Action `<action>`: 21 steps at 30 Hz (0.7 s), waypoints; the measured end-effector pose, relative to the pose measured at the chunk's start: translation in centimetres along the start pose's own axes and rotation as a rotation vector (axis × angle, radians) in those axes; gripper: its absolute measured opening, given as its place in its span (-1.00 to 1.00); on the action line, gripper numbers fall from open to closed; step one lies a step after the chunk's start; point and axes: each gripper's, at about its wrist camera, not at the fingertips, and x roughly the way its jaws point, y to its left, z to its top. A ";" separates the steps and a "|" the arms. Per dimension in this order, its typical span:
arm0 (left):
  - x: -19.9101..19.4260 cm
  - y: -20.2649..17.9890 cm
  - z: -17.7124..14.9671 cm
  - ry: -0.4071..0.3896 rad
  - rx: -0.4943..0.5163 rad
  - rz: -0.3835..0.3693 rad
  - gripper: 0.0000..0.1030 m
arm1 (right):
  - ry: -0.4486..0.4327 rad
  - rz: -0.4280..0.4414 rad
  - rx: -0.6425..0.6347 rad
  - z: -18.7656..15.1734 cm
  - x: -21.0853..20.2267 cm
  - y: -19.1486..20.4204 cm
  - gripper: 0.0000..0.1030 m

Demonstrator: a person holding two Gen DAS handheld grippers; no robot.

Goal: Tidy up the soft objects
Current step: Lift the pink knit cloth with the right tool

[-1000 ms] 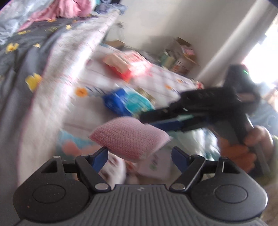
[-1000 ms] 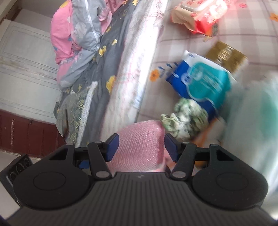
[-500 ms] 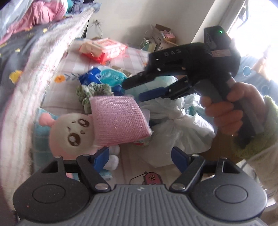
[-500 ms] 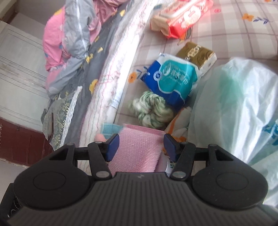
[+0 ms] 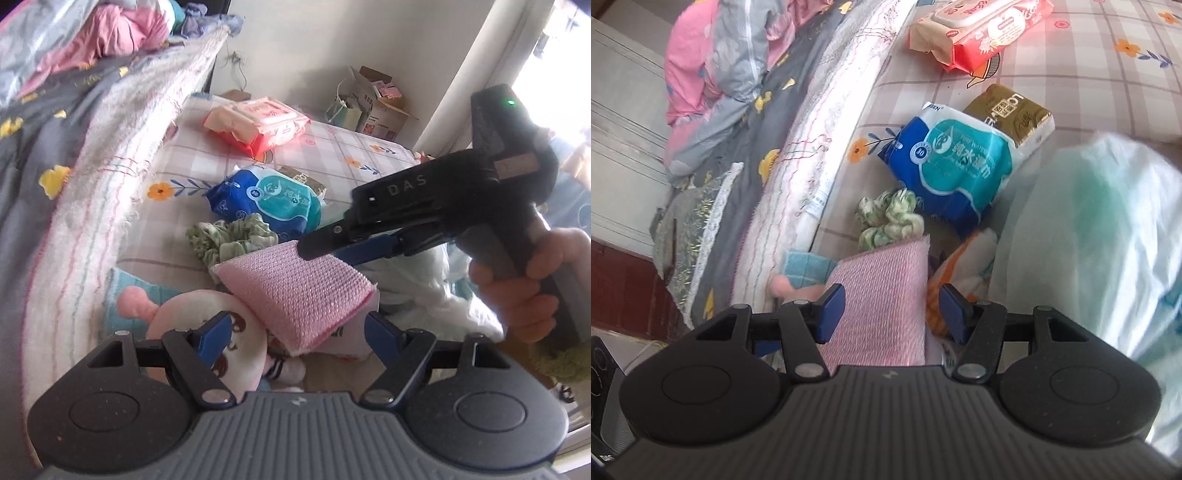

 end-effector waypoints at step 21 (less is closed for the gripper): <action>0.9 -1.6 1.3 0.020 -0.015 -0.022 0.55 | 0.026 0.101 0.008 1.1 -0.1 0.1 -0.26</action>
